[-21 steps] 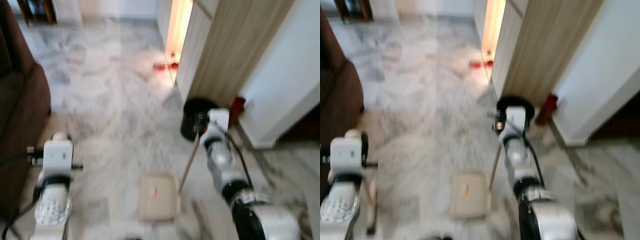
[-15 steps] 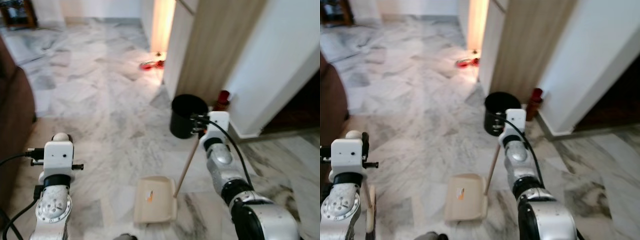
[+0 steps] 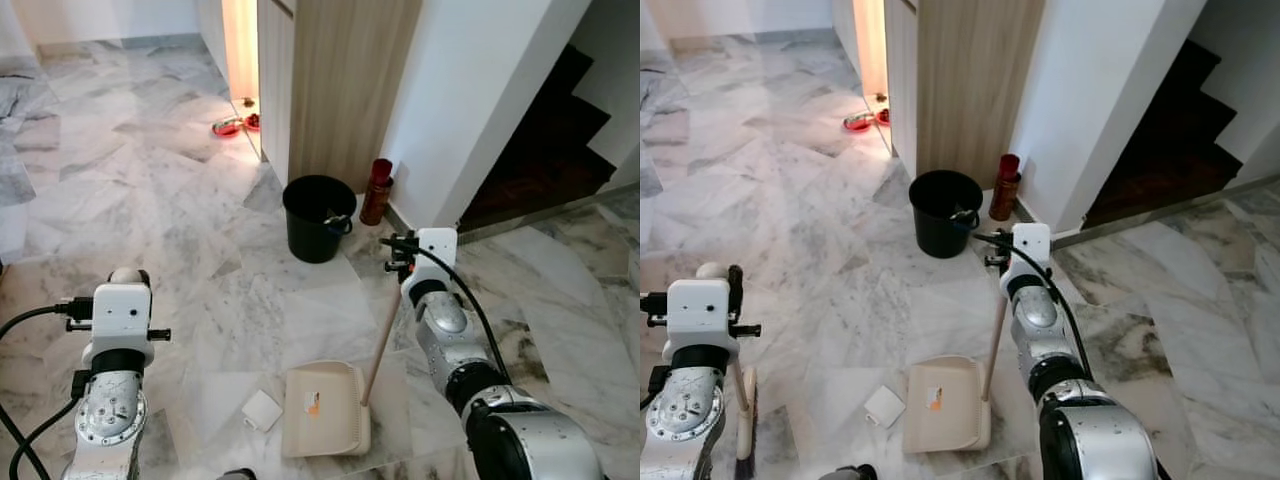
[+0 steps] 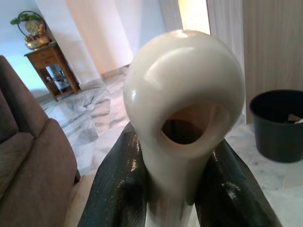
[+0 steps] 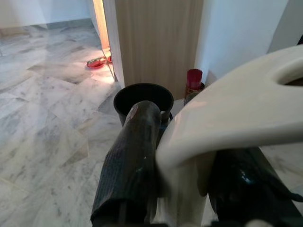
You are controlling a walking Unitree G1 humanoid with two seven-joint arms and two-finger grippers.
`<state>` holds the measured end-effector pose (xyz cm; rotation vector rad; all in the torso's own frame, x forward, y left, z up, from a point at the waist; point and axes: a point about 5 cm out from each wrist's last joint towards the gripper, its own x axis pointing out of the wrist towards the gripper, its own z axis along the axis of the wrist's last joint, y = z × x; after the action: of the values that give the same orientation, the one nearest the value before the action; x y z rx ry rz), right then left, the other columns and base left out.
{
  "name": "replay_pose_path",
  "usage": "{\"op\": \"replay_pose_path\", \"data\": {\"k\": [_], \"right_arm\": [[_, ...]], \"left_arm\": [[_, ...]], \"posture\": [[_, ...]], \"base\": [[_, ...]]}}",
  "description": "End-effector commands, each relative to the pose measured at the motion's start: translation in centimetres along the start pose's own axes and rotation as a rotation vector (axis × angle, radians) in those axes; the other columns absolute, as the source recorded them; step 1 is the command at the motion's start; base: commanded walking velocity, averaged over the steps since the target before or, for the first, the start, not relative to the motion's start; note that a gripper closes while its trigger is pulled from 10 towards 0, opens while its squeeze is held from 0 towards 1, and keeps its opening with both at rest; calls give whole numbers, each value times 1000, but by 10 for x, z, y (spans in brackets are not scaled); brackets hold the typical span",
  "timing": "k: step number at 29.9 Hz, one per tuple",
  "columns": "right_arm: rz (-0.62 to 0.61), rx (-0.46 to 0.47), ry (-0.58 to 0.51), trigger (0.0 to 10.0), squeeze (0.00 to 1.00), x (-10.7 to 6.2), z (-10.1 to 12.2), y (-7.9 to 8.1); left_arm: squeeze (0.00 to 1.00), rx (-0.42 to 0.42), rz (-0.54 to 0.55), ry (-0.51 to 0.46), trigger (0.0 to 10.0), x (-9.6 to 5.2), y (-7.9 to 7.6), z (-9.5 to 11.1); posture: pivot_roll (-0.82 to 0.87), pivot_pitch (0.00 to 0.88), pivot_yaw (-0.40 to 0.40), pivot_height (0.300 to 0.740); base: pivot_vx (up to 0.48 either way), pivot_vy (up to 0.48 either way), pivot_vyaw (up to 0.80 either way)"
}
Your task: Sweep floor
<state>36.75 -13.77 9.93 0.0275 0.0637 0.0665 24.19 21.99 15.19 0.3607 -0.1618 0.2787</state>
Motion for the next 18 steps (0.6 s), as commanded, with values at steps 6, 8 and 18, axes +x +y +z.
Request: {"op": "replay_pose_path", "data": {"k": [6, 8, 18], "right_arm": [[1, 0, -57, 10000, 0, 2, 10, -1], [18, 2, -79, 10000, 0, 2, 12, 1], [39, -11, -83, 10000, 0, 0, 10, 5]], "left_arm": [[0, -109, -63, -67, 10000, 10, -2, 5], [0, -136, -68, -78, 10000, 14, -2, 9], [0, -165, -127, -76, 10000, 21, -2, 9]], "posture": [[171, 120, -92, 740], [170, 123, -93, 740], [156, 171, -104, 740]], "base": [[0, 0, 0], [0, 0, 0], [0, 0, 0]]}}
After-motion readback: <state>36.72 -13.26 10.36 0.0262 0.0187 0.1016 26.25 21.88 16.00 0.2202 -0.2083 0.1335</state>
